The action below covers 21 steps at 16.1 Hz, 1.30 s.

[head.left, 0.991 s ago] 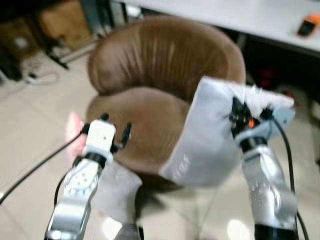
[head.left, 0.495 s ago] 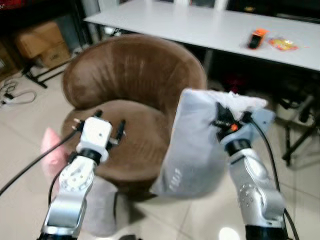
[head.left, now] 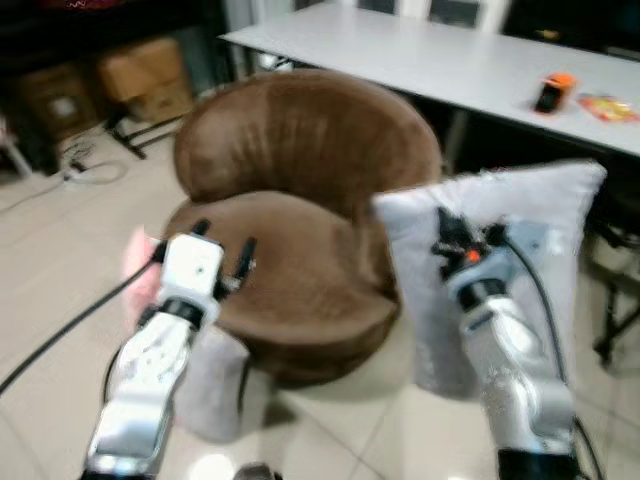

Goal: Move the pillow to the sofa from floor

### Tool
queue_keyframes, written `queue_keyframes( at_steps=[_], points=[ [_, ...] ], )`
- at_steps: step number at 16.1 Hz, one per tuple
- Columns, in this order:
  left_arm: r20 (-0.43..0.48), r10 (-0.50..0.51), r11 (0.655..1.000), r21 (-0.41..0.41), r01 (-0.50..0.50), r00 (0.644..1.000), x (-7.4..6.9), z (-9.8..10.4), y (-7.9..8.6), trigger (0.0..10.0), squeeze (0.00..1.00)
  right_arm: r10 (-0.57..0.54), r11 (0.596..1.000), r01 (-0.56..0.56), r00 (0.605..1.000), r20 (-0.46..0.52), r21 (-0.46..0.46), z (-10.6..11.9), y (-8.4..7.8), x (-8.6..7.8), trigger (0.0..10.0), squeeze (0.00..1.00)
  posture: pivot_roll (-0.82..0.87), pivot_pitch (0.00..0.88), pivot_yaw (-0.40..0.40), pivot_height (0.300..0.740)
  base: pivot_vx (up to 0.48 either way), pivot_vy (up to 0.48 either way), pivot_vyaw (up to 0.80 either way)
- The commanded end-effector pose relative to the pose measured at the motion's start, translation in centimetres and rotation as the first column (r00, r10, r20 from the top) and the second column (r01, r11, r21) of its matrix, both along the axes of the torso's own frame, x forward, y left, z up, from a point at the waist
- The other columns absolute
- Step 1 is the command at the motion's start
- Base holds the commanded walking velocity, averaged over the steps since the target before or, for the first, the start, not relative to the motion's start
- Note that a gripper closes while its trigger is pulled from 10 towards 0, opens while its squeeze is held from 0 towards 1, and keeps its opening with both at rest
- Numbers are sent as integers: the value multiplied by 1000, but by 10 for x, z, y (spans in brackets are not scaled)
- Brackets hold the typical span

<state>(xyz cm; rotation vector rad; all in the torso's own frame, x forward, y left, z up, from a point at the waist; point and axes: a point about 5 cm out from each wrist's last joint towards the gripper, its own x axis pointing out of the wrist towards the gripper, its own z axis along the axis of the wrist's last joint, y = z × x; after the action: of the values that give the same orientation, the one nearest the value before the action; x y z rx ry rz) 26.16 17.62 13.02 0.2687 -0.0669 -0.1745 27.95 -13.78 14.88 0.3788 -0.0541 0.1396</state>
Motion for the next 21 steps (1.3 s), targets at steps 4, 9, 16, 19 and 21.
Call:
queue_keyframes(
  at_steps=[4,9,16,19,21],
  points=[
    [16,-24,1000,1,24,1000,1,4,-4,10000,0,15,1000,-15,998,64,-6,13,1,6,10000,0,48,0,20,740,384,0,0],
    [10,-17,1000,16,17,1000,0,4,0,10000,0,29,999,-28,998,63,-18,12,4,7,10000,0,56,0,16,740,384,0,0],
    [8,-9,1000,16,9,1000,-4,3,0,10000,0,81,995,-77,994,76,-62,15,9,9,10000,0,74,0,-5,740,372,0,246],
    [8,-3,1000,18,3,1000,-6,3,1,10000,0,90,995,-85,992,83,-58,16,12,10,10000,0,74,0,-5,740,341,0,533],
    [9,0,1000,17,-1,1000,-8,3,2,10000,0,89,995,-85,992,86,-46,17,12,12,10000,0,87,0,-18,740,332,0,0]
  ],
)
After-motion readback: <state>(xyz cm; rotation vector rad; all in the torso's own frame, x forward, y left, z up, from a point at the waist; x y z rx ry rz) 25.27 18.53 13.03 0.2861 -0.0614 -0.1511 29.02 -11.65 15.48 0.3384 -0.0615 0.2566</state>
